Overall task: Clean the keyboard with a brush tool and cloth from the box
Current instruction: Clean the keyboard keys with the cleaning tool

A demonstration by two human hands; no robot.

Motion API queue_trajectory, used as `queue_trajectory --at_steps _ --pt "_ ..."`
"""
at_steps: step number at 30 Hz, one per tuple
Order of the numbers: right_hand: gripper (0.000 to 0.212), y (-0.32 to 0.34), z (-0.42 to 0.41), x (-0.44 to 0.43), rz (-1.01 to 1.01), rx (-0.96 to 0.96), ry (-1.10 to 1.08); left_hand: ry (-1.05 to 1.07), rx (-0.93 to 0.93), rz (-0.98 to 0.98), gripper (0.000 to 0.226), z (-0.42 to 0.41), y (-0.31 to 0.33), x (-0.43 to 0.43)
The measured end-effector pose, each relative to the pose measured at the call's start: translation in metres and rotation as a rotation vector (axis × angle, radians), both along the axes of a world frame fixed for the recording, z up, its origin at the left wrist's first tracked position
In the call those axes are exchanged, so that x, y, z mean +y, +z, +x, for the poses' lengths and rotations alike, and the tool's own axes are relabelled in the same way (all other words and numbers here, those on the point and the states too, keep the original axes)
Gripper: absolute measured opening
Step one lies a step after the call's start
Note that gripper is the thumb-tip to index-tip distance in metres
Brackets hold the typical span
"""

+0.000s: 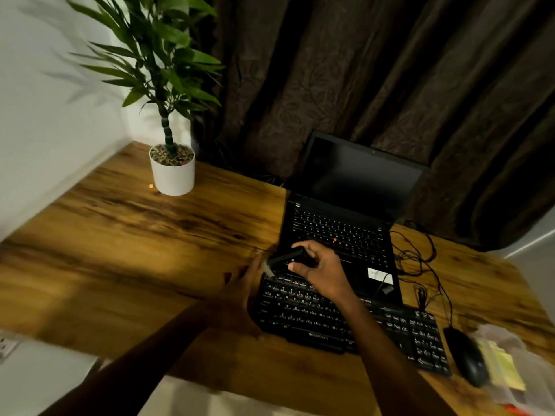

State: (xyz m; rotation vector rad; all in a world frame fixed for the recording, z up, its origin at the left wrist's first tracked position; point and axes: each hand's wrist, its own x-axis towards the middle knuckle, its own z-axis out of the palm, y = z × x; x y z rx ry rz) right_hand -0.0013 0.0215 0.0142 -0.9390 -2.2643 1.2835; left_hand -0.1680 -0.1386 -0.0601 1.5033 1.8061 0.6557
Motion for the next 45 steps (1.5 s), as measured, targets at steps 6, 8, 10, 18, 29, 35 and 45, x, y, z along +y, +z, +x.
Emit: queue_trajectory --at_steps 6,8,10,18,29,35,45 --pt "0.05 0.013 0.002 0.004 0.113 -0.133 0.056 0.027 0.028 0.019 0.169 0.001 0.002 0.001" --pt "0.056 0.016 0.001 0.005 0.158 -0.185 0.089 0.036 0.012 0.034 0.169 0.0 -0.001 0.001" --pt "0.059 0.02 -0.003 0.003 0.211 -0.238 0.127 0.044 -0.003 0.052 0.169 -0.001 -0.004 0.002" --pt "0.06 0.023 -0.011 -0.005 0.294 -0.256 0.161 0.051 -0.001 0.036 0.166 -0.001 -0.003 0.001" --pt "0.063 0.024 -0.008 -0.004 0.306 -0.231 0.19 0.038 -0.011 0.049 0.167 -0.003 -0.004 0.0" --pt "0.068 0.025 0.007 0.01 0.428 -0.405 0.174 0.042 0.01 0.053 0.163 0.002 0.0 0.002" --pt "0.066 0.022 -0.001 0.001 0.288 -0.313 0.19 0.046 0.051 0.051 0.158 0.003 0.003 0.0"
